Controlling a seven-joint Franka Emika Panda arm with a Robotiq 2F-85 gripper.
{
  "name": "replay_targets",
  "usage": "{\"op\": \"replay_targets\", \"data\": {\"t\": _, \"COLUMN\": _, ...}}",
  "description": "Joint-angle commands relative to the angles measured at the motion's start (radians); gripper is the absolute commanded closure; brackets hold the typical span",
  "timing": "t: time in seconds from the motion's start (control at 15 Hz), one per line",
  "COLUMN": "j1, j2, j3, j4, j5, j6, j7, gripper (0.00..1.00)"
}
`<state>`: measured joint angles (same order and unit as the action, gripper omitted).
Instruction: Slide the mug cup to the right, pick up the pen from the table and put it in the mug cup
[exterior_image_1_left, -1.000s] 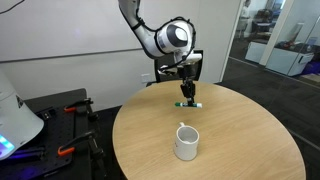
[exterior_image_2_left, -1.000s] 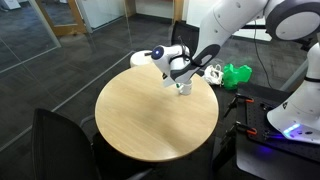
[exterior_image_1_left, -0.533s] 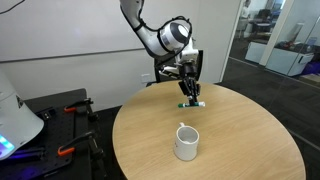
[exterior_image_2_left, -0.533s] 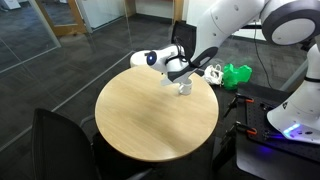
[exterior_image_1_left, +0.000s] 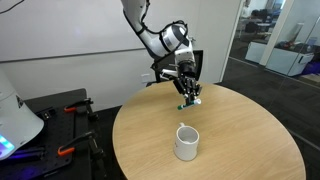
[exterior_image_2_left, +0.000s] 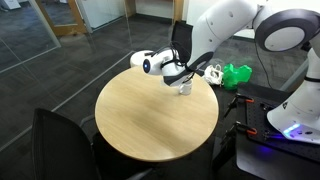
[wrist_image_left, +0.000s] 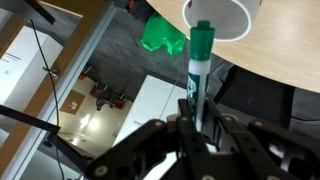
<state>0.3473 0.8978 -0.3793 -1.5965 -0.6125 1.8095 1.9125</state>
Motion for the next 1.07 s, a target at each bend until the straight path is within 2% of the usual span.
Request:
{"op": "replay_targets", "data": {"t": 0.0, "j1": -0.049, "j2": 0.041, "j3": 0.044, "j4": 0.068, "j5": -0.038, "j6": -0.096, "j7": 0.092, "gripper": 0.95}}
{"op": "replay_targets", "data": {"t": 0.33, "j1": -0.099, "j2": 0.080, "j3": 0.077, "j4": 0.099, "j5": -0.084, "j6": -0.104, "j7": 0.143, "gripper": 0.95}}
{"op": "replay_targets", "data": {"t": 1.0, "j1": -0.153, "j2": 0.096, "j3": 0.135, "j4": 0.072, "j5": -0.273, "j6": 0.036, "j7": 0.168, "gripper": 0.95}}
